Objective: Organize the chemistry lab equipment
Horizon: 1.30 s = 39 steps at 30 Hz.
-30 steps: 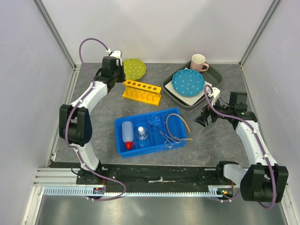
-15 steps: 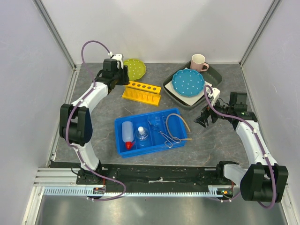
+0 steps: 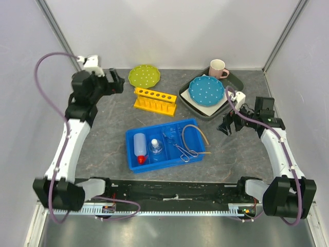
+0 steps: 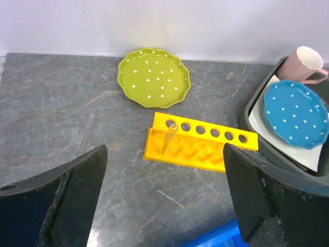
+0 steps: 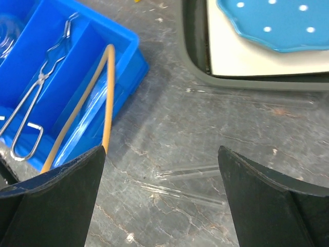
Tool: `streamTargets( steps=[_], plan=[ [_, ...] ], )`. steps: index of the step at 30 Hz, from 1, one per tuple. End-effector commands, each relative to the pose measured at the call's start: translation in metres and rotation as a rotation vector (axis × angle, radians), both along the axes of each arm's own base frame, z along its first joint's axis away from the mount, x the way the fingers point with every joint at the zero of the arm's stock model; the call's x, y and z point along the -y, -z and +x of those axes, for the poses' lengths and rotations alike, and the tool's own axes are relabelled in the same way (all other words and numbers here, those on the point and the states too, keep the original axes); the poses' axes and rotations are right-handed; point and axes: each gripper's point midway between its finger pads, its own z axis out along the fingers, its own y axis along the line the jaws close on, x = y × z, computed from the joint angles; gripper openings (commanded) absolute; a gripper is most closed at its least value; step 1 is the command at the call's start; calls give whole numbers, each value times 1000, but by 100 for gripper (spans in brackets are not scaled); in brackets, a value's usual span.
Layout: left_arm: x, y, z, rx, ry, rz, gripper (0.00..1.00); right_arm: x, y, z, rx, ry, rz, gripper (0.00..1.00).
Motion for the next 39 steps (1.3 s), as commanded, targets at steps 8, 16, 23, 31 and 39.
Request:
streamTargets(
  steps=[8,16,23,31,39],
  plan=[
    [5,83,-116,-110,133,-110,99,41,19,5,-350,215,-123,98],
    [-2,104,-139,-103,111,-82,98,52,36,51,-438,512,-13,94],
    [-6,102,-138,-88,94,-62,98,74,54,91,-477,648,-7,61],
    [-9,102,-138,-88,77,-54,96,73,83,125,-593,761,80,51],
    [-10,109,-134,-114,71,-51,96,54,97,147,-650,754,132,45]
  ],
)
